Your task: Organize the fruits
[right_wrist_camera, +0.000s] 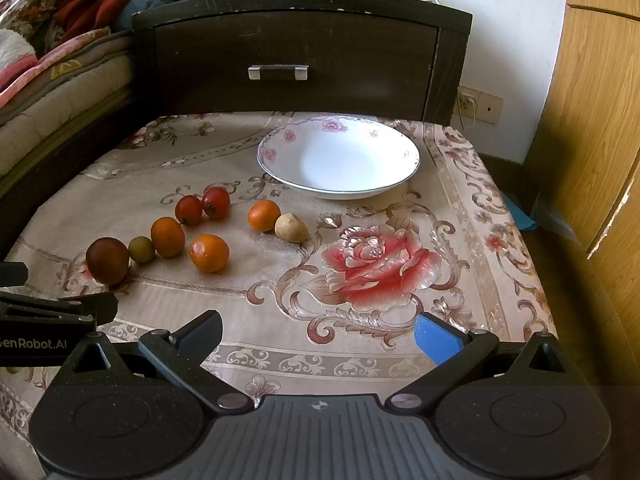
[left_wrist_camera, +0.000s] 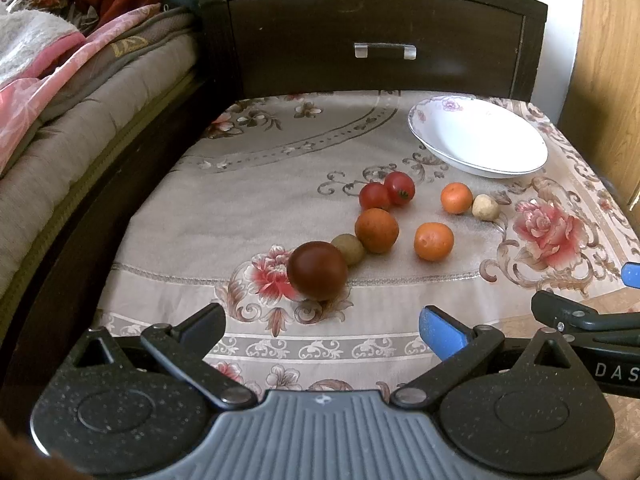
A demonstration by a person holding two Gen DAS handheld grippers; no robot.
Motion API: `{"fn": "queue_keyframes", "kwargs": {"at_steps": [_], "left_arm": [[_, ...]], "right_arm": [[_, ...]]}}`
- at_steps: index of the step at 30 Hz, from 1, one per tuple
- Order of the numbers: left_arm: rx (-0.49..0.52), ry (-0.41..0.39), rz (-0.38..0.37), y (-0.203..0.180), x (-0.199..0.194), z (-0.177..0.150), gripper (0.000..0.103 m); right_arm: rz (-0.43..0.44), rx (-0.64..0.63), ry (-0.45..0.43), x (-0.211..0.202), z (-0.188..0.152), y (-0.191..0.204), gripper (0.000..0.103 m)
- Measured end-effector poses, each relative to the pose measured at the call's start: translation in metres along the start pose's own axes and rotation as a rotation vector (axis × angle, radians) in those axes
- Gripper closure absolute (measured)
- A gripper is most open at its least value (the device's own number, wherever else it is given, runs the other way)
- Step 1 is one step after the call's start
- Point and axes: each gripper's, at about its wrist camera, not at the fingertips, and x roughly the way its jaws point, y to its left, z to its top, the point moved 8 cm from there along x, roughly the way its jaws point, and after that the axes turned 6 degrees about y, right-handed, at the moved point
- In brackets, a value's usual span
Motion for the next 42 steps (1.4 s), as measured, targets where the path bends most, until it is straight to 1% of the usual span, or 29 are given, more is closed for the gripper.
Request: {"fn": "queue_keyframes", "kwargs": {"at_steps": [21, 24, 27, 29, 32, 35, 37, 39, 40, 42], "left_arm": [[-0.02, 0.023, 0.016, 0.008, 0.005, 0.004, 0.0], [-0.038, 0.02, 0.014, 0.013, 0.007, 0.006, 0.0], [-0.054, 0.016, 0.01, 0.019, 0.009, 0.007, 0.0], [-0.063, 0.017, -0.001, 0.023, 0.011, 0.008, 0.0], [-0.058, 0.007, 0.012, 0.027, 0.012, 0.012, 0.0], [-0.042, -0.008, 0.037, 0.031, 0.013, 0.017, 0.0], [-0.035, -0.011, 0.032, 0.03, 0.015, 0.019, 0.0], [-0.021, -0.007, 0.031, 0.029, 0.017, 0.019, 0.0], [-0.012, -0.003, 0.032, 0.028, 0.019, 0.019, 0.0], [-0.005, 0.005, 0.032, 0.027, 0.023, 0.019, 0.0]], "right_arm": [[0.022, 0.008, 0.033, 0.008, 0.001, 0.005, 0.007], [0.034, 0.002, 0.038, 0.011, 0.002, 0.007, 0.007], [0.069, -0.013, 0.037, 0.014, 0.006, 0.012, 0.008], [0.096, -0.035, 0.033, 0.016, 0.01, 0.016, 0.011], [0.135, -0.081, 0.025, 0.02, 0.017, 0.025, 0.013], [0.195, -0.128, 0.029, 0.025, 0.025, 0.035, 0.02], [0.232, -0.155, 0.031, 0.028, 0.029, 0.041, 0.024], [0.263, -0.174, 0.037, 0.034, 0.033, 0.045, 0.029], [0.274, -0.179, 0.043, 0.037, 0.034, 0.047, 0.03], [0.297, -0.189, 0.054, 0.045, 0.037, 0.051, 0.037]]}}
